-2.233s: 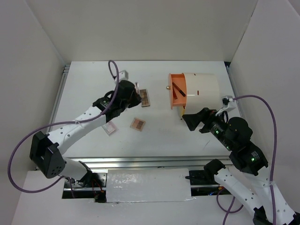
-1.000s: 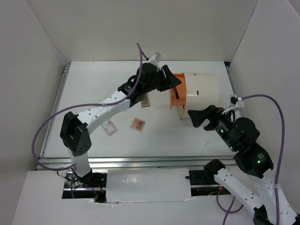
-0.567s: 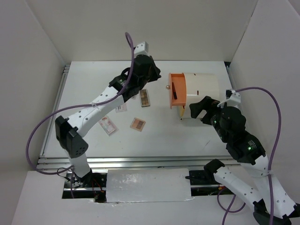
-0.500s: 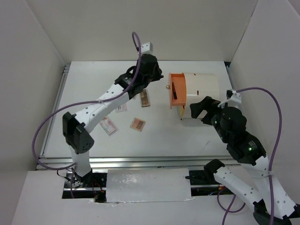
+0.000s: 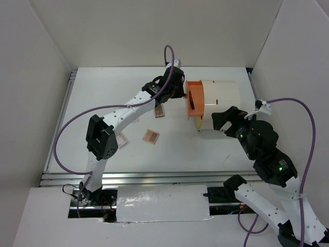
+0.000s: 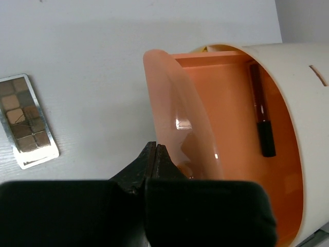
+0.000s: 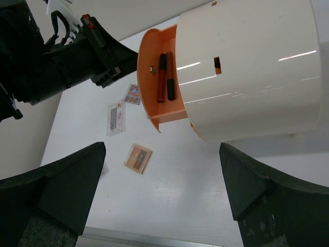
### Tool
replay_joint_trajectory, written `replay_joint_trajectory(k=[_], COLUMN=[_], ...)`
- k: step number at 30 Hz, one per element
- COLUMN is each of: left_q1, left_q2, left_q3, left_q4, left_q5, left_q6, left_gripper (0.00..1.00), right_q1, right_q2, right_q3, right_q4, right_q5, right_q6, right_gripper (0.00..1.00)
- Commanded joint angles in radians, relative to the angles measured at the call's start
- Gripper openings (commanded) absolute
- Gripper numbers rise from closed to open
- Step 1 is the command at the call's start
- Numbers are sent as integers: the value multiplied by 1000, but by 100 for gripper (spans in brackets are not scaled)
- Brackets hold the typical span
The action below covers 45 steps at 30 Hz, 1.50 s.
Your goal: Organize the makeup
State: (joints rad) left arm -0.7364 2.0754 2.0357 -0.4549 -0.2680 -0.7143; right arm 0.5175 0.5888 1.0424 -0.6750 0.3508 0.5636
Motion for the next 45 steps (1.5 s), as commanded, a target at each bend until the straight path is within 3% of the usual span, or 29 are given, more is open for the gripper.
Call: replay_joint_trajectory(k=[1, 26, 41, 45], left_q1=[-1, 14, 34, 41], left_q2=[-61, 89, 126, 97], left_q3=[-23, 8, -2, -44], left_q4=[94, 332, 435, 349], left_q5=[102, 355, 438, 328], left_q6=[-16, -140, -178, -220], left_gripper=[0, 3, 21, 23], right_q1=[6, 7, 6, 6], right_q2=[5, -12, -18, -20], right_q3=[16, -30, -48, -50], right_q4=[20, 28, 37, 37], right_q5=[4, -21, -29, -27], right_q6=[-10, -19, -24, -25], right_gripper=[100, 100, 100, 100])
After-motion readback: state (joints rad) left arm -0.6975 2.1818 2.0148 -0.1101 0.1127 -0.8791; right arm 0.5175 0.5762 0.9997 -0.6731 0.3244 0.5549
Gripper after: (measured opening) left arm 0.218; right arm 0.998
